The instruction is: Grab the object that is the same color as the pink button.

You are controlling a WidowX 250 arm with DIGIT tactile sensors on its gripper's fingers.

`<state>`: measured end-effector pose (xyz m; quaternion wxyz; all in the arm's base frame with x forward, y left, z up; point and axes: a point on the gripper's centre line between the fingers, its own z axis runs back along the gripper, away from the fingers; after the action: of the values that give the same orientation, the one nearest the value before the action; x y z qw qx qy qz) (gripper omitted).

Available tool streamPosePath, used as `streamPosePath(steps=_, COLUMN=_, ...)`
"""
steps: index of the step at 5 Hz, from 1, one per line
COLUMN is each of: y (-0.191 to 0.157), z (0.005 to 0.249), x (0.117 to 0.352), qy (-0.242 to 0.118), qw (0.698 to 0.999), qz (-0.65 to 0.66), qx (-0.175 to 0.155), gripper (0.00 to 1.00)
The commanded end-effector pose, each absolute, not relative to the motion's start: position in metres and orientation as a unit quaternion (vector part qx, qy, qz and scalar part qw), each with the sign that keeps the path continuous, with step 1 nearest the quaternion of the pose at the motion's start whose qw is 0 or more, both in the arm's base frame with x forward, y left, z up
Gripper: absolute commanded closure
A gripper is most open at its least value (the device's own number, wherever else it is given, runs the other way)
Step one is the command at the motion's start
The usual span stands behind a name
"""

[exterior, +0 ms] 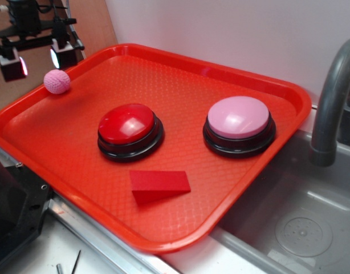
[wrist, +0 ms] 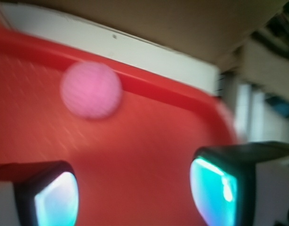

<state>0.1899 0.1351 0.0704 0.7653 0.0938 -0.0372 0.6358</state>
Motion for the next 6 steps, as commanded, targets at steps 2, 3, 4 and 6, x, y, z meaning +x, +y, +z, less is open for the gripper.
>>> streamPosePath(steps=2, y=0.174, z=0.060, x=0.198, qy=-0.136, qw=0.735, qz=0.658, qx=0.091, gripper=0.00)
streamPosePath(steps=3, y=0.181, z=0.051, x=0.203, qy=-0.131, qw=0.736, qz=0.655, qx=0.107, gripper=0.00)
streamPosePath(steps=4, y=0.186, z=0.043, x=0.207, qy=-0.131, qw=0.751, qz=0.640, qx=0.100, gripper=0.00)
streamPosePath(steps=6, y=0.187, z=0.026, x=0.212, qy=-0.108, qw=0.749, qz=0.647, qx=0.094, gripper=0.65)
